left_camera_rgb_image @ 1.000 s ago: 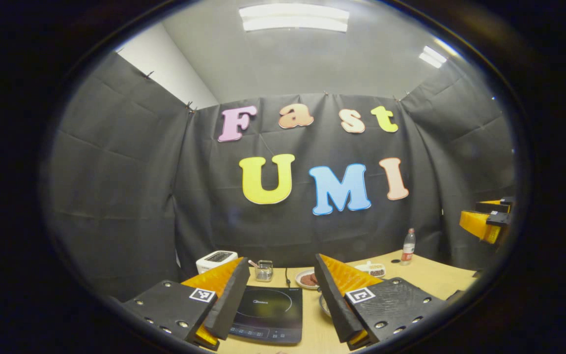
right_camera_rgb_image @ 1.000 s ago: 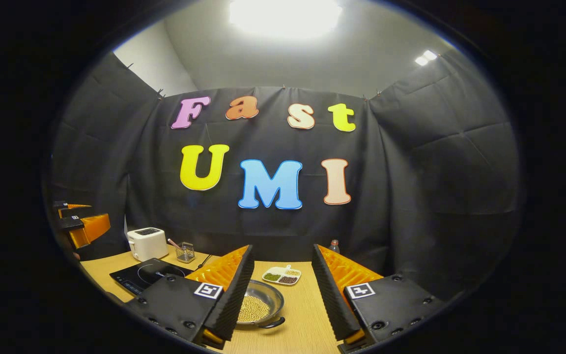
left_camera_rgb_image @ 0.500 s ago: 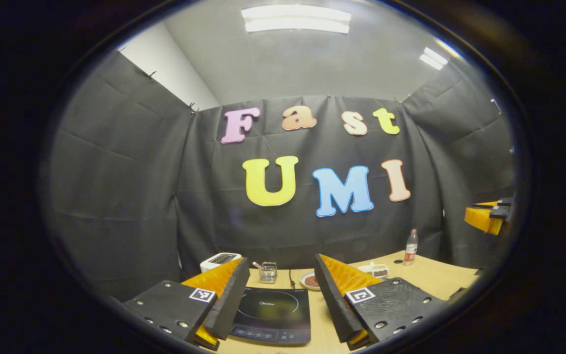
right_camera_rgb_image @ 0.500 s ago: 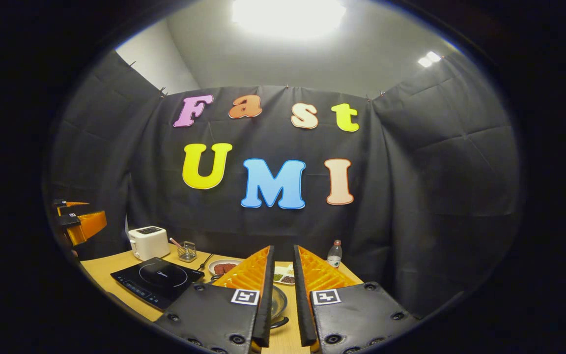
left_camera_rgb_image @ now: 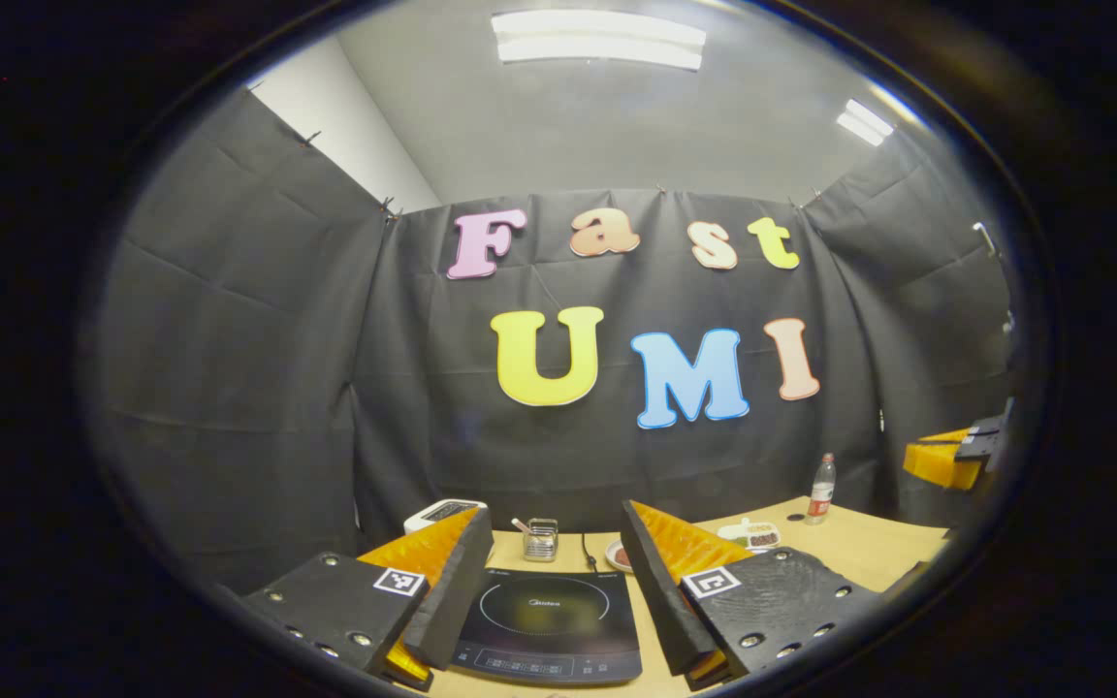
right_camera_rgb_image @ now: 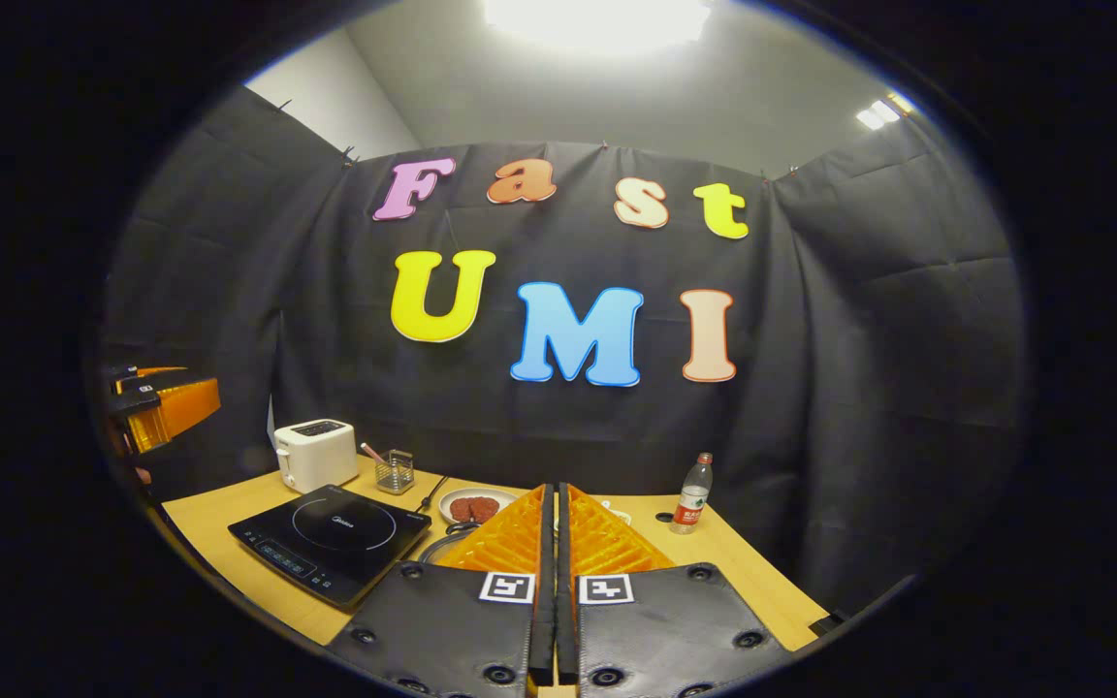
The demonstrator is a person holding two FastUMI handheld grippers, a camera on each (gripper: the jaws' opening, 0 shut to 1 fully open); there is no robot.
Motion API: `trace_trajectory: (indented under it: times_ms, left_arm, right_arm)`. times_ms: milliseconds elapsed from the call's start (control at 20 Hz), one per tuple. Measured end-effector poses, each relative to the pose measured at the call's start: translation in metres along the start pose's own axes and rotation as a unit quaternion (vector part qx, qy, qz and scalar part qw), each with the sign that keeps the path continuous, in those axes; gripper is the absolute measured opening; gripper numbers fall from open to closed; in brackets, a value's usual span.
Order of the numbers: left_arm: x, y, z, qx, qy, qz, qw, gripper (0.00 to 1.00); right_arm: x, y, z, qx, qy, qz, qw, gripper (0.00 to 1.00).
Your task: First push the handle of the pot to place it horizontally, then grasp the pot with both hands and set it on the induction cooktop.
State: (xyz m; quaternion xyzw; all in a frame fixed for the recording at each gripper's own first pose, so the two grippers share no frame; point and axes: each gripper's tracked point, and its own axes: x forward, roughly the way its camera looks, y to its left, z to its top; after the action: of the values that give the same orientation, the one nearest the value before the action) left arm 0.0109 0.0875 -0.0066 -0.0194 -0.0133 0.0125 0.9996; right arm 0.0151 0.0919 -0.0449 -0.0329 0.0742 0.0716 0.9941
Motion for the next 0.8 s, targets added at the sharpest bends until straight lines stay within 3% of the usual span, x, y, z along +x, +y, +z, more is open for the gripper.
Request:
trace_trajectory:
  times_ms: [200, 350, 450, 600, 800]
  left_arm:
    - [-0.001, 0.017, -0.002, -0.002, -0.001, 0.009, 1.000, 0.81]
    - [0.000, 0.026, -0.008, 0.002, 0.004, 0.018, 1.000, 0.77]
    - [0.003, 0.030, -0.013, 0.003, 0.011, 0.029, 1.000, 0.84]
    - [0.006, 0.026, -0.015, 0.000, 0.013, 0.039, 0.999, 0.77]
    - [0.014, 0.014, -0.022, 0.004, 0.023, 0.050, 0.998, 0.78]
  right_arm:
    - [0.007, 0.020, -0.021, -0.026, 0.029, 0.035, 0.999, 0.02]
    - [0.014, 0.027, -0.042, -0.029, 0.055, 0.053, 0.997, 0.02]
    - [0.016, 0.033, -0.057, -0.031, 0.072, 0.071, 0.994, 0.02]
    - [0.023, 0.038, -0.079, -0.048, 0.099, 0.099, 0.989, 0.02]
    - [0.032, 0.044, -0.106, -0.047, 0.139, 0.140, 0.979, 0.04]
